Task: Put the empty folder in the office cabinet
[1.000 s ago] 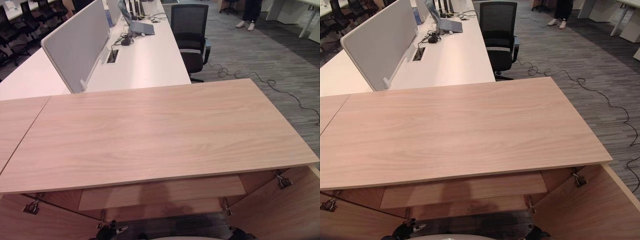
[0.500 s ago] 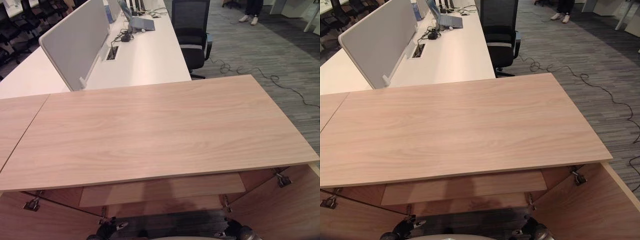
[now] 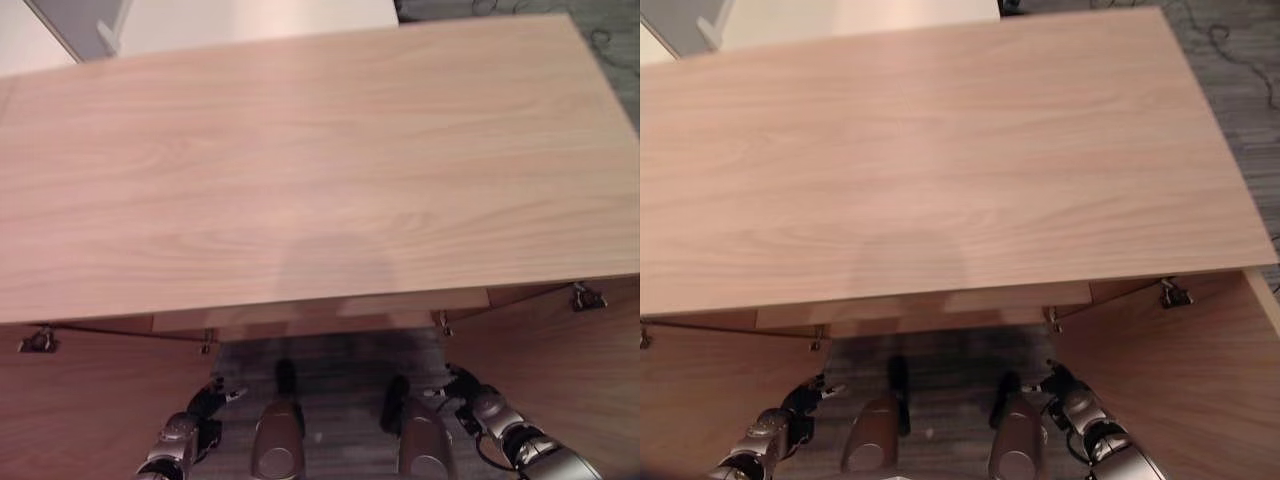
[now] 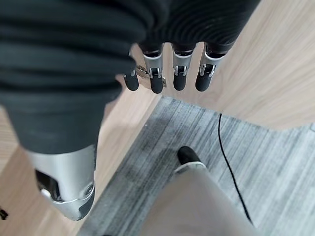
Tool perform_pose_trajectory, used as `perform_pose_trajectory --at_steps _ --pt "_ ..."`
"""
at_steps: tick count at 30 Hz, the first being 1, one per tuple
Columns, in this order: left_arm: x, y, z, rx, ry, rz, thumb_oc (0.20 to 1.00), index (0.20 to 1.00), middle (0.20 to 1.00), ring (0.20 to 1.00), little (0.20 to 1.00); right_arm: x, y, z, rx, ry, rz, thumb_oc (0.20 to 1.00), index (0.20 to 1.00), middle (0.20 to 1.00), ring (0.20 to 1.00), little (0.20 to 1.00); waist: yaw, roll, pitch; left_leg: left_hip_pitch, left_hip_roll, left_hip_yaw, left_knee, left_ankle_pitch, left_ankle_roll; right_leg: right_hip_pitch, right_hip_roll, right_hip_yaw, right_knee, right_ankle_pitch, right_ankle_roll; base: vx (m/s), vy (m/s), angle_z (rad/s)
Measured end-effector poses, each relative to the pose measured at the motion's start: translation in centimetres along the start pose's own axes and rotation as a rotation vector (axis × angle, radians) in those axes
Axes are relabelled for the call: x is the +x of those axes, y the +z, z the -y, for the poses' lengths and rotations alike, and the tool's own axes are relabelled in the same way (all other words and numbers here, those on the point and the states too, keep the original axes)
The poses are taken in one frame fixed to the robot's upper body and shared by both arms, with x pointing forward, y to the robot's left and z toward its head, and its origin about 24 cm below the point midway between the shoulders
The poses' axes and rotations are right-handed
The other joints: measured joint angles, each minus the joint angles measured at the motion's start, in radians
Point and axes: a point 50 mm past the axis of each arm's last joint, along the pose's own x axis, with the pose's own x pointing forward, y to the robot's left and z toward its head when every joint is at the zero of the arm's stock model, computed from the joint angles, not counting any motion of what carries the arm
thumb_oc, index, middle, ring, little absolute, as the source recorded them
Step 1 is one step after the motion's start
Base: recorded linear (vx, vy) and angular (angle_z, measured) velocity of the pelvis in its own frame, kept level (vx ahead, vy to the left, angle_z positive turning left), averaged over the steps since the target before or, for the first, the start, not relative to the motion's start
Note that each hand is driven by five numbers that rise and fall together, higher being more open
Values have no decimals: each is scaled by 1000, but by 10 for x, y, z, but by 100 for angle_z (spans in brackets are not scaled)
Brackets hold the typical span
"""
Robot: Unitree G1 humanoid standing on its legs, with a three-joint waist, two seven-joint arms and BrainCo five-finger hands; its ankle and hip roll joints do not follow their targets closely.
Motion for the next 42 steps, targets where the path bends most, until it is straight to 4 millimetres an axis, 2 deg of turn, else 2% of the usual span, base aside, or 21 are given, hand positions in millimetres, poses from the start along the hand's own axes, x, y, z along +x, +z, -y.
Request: perform_pose_trajectory --at_steps 2,5,7,9,10,11,12,15,18,19,20,22,25,31,35,40,42 --pt "2 8 0 -15 7 20 1000 1000 1000 1000 1000 2 13 6 31 -25 37 1000 1000 1000 1000 1000 -7 5 -1 -97 12 -18 81 -33 -10 -87 -8 7 76 -34 -19 -28 -6 3" --pt "8 32 8 -23 1 80 1000 1000 1000 1000 1000 4 28 6 38 -41 76 1000 1000 1000 1000 1000 2 5 1 -167 18 -37 125 -31 -8 -155 -6 2 135 -52 -31 -91 -10 7" --pt "8 44 8 -42 9 138 1000 1000 1000 1000 1000 5 54 5 61 -57 159 1000 1000 1000 1000 1000 -5 -13 4 -240 30 -43 192 -40 -17 -224 -8 7 192 -65 -50 -74 13 -5" --pt "11 58 12 -64 9 171 1000 1000 1000 1000 1000 3 93 22 100 -123 275 1000 1000 1000 1000 1000 -12 -15 6 -366 40 -73 277 -59 -9 -332 -17 3 271 -92 -70 -70 43 10" --pt "11 62 13 -63 10 179 1000 1000 1000 1000 1000 2 104 31 101 -153 311 1000 1000 1000 1000 1000 -11 -16 8 -396 40 -78 304 -67 -2 -358 -23 3 296 -101 -74 -43 32 7" --pt "12 65 13 -60 12 184 1000 1000 1000 1000 1000 -1 113 36 102 -175 345 740 740 740 740 740 -10 -16 8 -415 40 -84 322 -72 -2 -376 -25 3 312 -106 -79 -25 36 3" --pt "12 68 13 -61 20 188 1000 1000 1000 1000 1000 -5 131 46 112 -215 416 200 200 200 200 200 -10 -16 11 -432 41 -95 337 -78 -10 -390 -25 2 326 -109 -84 -23 47 0" --pt "12 74 12 -57 19 210 1000 1000 1000 1000 1000 -15 163 70 98 -298 517 200 200 200 200 200 -8 -16 11 -457 42 -100 348 -84 -5 -409 -25 1 331 -115 -75 -4 16 0" --pt "11 79 14 -54 10 236 1000 1000 1000 1000 1000 -19 167 84 89 -360 537 200 200 200 200 200 2 -18 10 -468 43 -102 343 -83 -10 -415 -26 0 327 -111 -70 40 28 2" --pt "1 71 18 -50 -28 305 1000 1000 1000 1000 1000 -27 170 95 77 -396 588 200 200 200 200 200 10 -19 10 -465 39 -97 332 -81 -11 -411 -27 -2 314 -107 -67 45 19 0" --pt "-4 56 20 -48 -54 301 1000 1000 1000 1000 1000 -40 171 108 82 -470 666 200 200 200 200 200 16 -20 9 -445 39 -96 319 -80 -12 -395 -26 -2 299 -103 -66 53 9 0" --pt "-2 34 18 -31 -35 206 1000 1000 1000 1000 1000 -54 182 119 111 -539 752 200 200 200 200 200 16 -20 8 -432 38 -96 305 -80 -12 -378 -22 -6 286 -102 -64 25 -15 2" --pt "1 26 22 1 -27 152 1000 1000 1000 1000 1000 -77 203 130 99 -637 895 200 200 200 200 200 20 -35 -1 -427 37 -98 302 -76 -17 -373 -22 -14 282 -97 -72 29 -23 4" --pt "4 39 34 31 -44 195 1000 1000 1000 1000 1000 -101 219 137 66 -744 1020 200 200 200 200 200 19 -52 -13 -427 37 -103 296 -75 -20 -364 -25 -25 271 -98 -71 -1 -4 2" --pt "5 42 33 33 -43 202 1000 1000 1000 1000 1000 -106 220 141 85 -772 1045 200 200 200 200 200 21 -54 -20 -417 36 -109 278 -71 -25 -349 -23 -37 258 -97 -70 -9 -5 6" --pt "4 40 32 35 -41 197 1000 1000 1000 1000 1000 -107 221 142 84 -778 1050 200 200 200 200 200 35 -53 -33 -416 35 -110 269 -71 -25 -348 -22 -39 256 -97 -70 0 0 0" --pt "4 39 31 38 -41 195 1000 1000 1000 1000 1000 -101 224 145 76 -779 1019 200 200 200 200 200 41 -52 -42 -416 35 -110 270 -68 -28 -348 -23 -40 254 -97 -70 0 0 0"
